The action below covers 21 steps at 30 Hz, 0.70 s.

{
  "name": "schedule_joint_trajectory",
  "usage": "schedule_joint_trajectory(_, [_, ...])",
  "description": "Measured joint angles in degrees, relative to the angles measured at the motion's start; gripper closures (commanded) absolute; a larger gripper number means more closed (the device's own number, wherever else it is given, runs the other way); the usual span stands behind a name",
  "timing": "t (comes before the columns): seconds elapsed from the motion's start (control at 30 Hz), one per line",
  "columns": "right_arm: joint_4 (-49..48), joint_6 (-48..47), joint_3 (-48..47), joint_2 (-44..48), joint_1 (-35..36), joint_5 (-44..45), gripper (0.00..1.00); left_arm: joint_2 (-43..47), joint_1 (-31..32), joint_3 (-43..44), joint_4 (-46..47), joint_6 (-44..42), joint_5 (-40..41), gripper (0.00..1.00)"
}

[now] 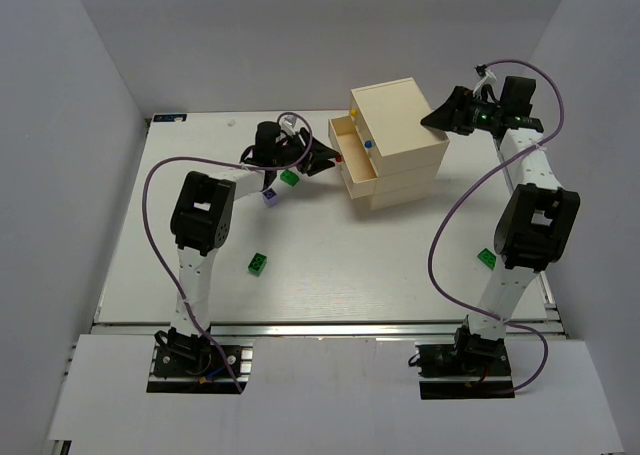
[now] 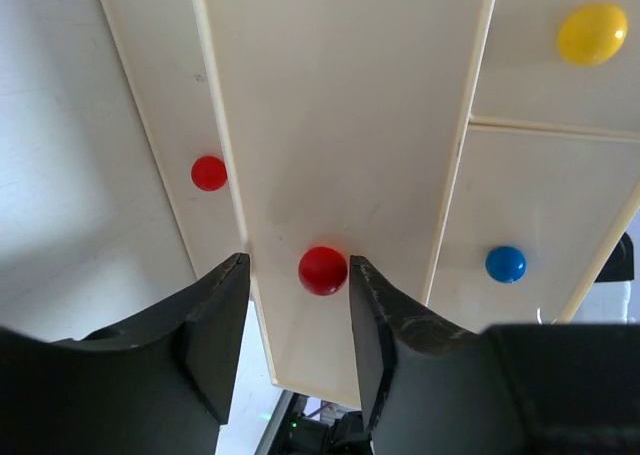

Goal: Sort the legos into containers by color

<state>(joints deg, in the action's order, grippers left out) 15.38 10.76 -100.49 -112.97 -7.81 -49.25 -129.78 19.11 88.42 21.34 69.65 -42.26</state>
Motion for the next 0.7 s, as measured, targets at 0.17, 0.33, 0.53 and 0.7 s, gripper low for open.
schedule_joint_trajectory(0.17, [-0.5, 0.3, 1.1, 0.0, 0.0, -2.0, 0.16, -0.3, -0.3, 1.8, -2.1, -1.0, -0.3, 0.35])
schedule_joint_trajectory(0.33, [-0.5, 0.5, 1.8, 0.5, -0.6, -2.4, 0.15, 0.1, -1.0, 2.4, -5.7, -4.5, -0.1, 0.34])
schedule_joint_trajectory(0.53, [1.6, -1.9, 3.7, 3.4, -3.5, -1.8, 0.14, 3.5, -3.0, 4.2, -18.4, -15.1, 4.8, 0.36])
schedule_joint_trajectory(0.7, [4.4, -7.1, 6.7, 9.5, -8.9, -0.5, 0.20, 11.6, -6.8, 4.8, -27.3, -23.9, 9.7, 0.60])
